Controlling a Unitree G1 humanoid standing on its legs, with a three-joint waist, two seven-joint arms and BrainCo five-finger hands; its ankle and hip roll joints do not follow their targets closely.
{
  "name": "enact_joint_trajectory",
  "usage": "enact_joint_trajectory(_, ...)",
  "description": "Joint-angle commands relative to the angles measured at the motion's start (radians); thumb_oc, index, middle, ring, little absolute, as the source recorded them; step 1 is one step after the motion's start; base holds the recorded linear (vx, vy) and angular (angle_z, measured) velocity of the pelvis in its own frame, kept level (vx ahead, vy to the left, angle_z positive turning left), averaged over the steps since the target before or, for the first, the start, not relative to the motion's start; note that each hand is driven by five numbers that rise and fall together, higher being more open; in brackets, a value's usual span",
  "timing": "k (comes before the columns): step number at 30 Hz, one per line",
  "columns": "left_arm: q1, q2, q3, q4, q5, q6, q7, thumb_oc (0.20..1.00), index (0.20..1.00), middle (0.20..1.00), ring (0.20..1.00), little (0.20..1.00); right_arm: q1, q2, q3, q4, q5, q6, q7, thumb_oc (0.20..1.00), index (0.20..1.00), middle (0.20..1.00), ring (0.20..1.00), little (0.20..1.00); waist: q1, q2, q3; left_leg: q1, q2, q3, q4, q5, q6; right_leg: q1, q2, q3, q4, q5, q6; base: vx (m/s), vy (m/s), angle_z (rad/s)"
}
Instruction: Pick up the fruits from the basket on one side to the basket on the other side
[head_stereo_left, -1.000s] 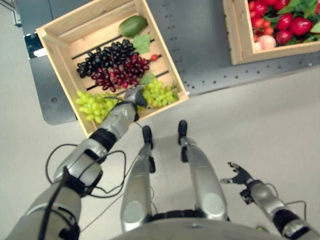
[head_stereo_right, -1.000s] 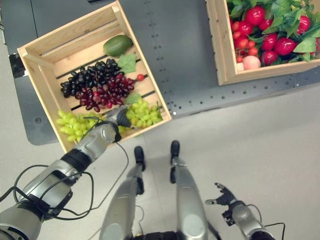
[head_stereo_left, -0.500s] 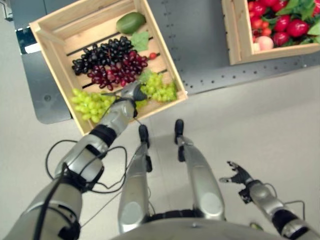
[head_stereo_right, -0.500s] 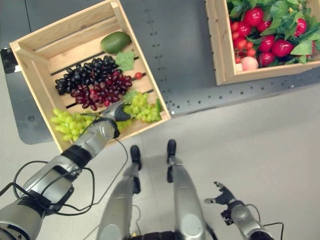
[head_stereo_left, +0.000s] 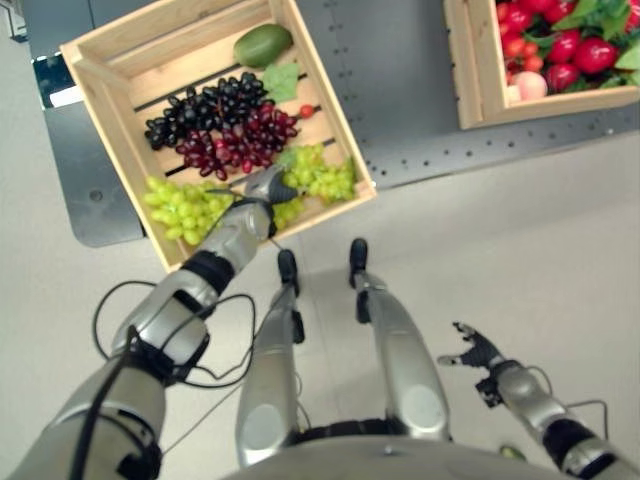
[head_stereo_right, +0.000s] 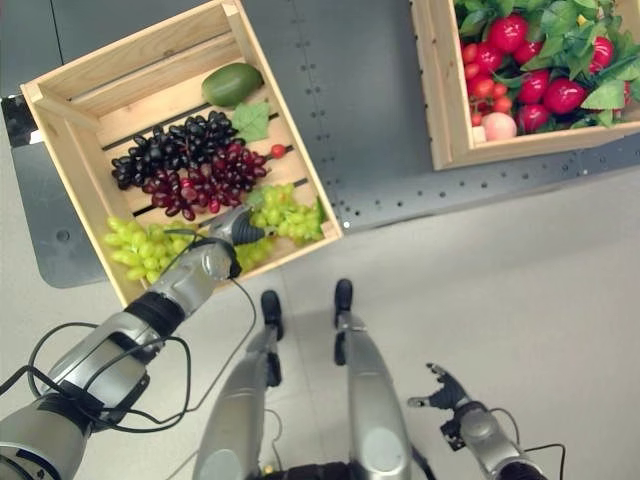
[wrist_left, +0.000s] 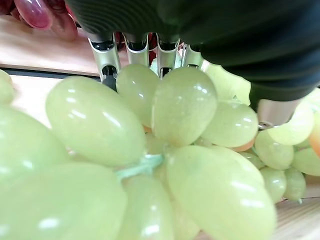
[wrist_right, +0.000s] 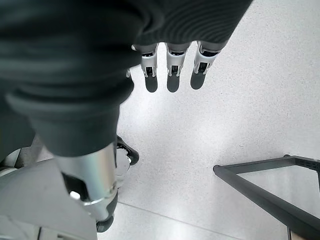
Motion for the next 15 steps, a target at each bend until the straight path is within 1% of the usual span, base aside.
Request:
enact_joint_trajectory(1,0.067,-0.062,-0.002,0.027,-0.024,-0.008,-0.03,0.2,0.2,0.2,0.2,0.2,0.039,-0.032,0.006,-0.023,0.024,-0.018,-0.009,1.0,1.0,1.0,1.0,1.0,-0.014,-0.01,-0.021,-0.055,-0.037,-0.006,0.081,-0.057,0.036,-0.007,0.034,-0.002,0.004,0.01,0.062,0.0,0.0,0.0)
enact_joint_trajectory(3,0.068,-0.061,0.001,0.024,-0.029,-0.01,-0.028,0.2,0.2,0.2,0.2,0.2,0.039,-0.03,0.005,-0.021,0.023,-0.017,-0.01,1.0,1.0,1.0,1.0,1.0,-0.014,-0.009,-0.021,-0.054,-0.037,-0.005,0.079,-0.057,0.035,-0.006,0.034,-0.002,0.002,0.01,0.062,0.0,0.0,0.0)
enact_joint_trajectory(4,0.082,-0.058,0.018,-0.006,-0.078,-0.023,-0.018,0.2,0.2,0.2,0.2,0.2,0.041,-0.028,0.002,-0.02,0.024,-0.016,-0.011,1.0,1.0,1.0,1.0,1.0,-0.011,-0.008,-0.022,-0.056,-0.038,-0.006,0.08,-0.056,0.036,-0.008,0.033,-0.002,0.004,0.011,0.061,0.0,0.0,0.0)
enact_joint_trajectory(9,0.115,-0.05,0.055,-0.11,-0.196,-0.057,-0.012,0.2,0.2,0.2,0.2,0.2,0.058,-0.028,-0.014,-0.026,0.027,-0.017,-0.007,1.0,1.0,1.0,1.0,1.0,-0.007,-0.005,-0.022,-0.051,-0.039,-0.007,0.079,-0.057,0.037,-0.006,0.032,-0.003,0.005,0.01,0.06,0.0,0.0,0.0)
enact_joint_trajectory(14,0.17,0.017,0.1,-0.314,-0.332,-0.112,-0.041,0.2,0.2,0.2,0.2,0.2,0.1,-0.043,-0.042,-0.068,0.025,-0.024,0.01,1.0,1.0,1.0,1.0,1.0,-0.002,0.004,-0.021,-0.043,-0.044,-0.01,0.08,-0.059,0.036,0.003,0.03,-0.004,0.007,0.008,0.06,0.0,0.0,0.0)
enact_joint_trajectory(15,0.17,0.017,0.1,-0.314,-0.332,-0.112,-0.041,0.2,0.2,0.2,0.2,0.2,0.1,-0.043,-0.042,-0.068,0.025,-0.024,0.01,1.0,1.0,1.0,1.0,1.0,-0.002,0.004,-0.021,-0.043,-0.044,-0.01,0.08,-0.059,0.036,0.003,0.03,-0.004,0.007,0.008,0.06,0.0,0.0,0.0)
